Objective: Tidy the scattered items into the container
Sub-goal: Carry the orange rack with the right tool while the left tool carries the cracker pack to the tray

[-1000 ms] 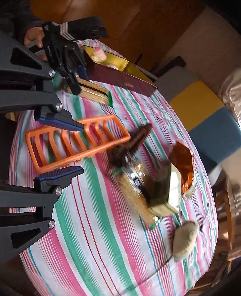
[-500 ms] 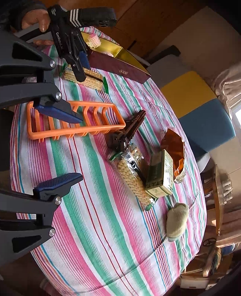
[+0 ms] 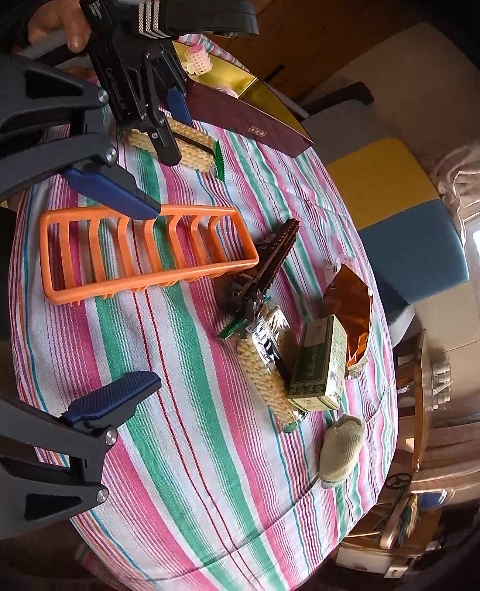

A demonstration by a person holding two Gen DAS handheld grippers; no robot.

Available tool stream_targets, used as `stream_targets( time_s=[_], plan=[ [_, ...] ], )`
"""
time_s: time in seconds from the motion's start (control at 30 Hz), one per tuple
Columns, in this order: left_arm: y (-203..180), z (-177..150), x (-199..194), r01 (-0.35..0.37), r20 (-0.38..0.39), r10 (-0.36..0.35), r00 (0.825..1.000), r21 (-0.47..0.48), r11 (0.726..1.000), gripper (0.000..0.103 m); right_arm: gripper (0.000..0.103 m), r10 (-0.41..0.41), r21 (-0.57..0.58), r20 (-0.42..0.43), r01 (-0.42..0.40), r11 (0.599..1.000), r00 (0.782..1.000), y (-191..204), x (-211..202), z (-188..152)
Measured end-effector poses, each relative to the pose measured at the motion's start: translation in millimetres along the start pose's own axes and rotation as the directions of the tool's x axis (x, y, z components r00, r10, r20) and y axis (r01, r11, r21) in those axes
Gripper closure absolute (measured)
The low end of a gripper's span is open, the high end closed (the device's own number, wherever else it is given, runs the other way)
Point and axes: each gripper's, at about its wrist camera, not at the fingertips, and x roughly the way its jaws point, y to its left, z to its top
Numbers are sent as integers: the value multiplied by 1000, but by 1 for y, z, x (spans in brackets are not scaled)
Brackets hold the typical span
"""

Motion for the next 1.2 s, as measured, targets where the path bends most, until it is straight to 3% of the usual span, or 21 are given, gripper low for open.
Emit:
stream_targets(
  time_s=[0.07,0.17,0.4,0.5,0.57,0.63,0.87,1.2],
  plan=[
    [0,1,0,-2,1,2,1000,-5,1000,41,19,-6,13,-7,6,1000,1000,1,-1,0],
    [1,2,1,-2,1,2,1000,-20,1000,41,29,-3,-11,-8,3,1000,1000,8,-6,-1],
    [2,2,0,2,4,-2,1000,-36,999,42,29,-42,-128,-21,39,991,999,31,-4,1],
    [4,1,0,4,10,-4,1000,-38,999,46,32,-65,-173,-31,59,983,997,38,3,3],
    [5,0,-1,12,16,-11,1000,-39,999,53,41,-87,-201,-44,76,977,995,40,9,4],
    [9,0,-1,32,21,-31,999,-45,998,53,50,-92,-219,-49,79,973,995,41,12,3],
    [19,-4,-9,120,51,-116,992,-78,990,54,51,-112,-251,-16,104,962,994,45,8,-2],
    [23,-3,-47,109,144,-100,984,-58,992,54,51,-29,-156,37,34,987,999,49,-12,7]
  ],
)
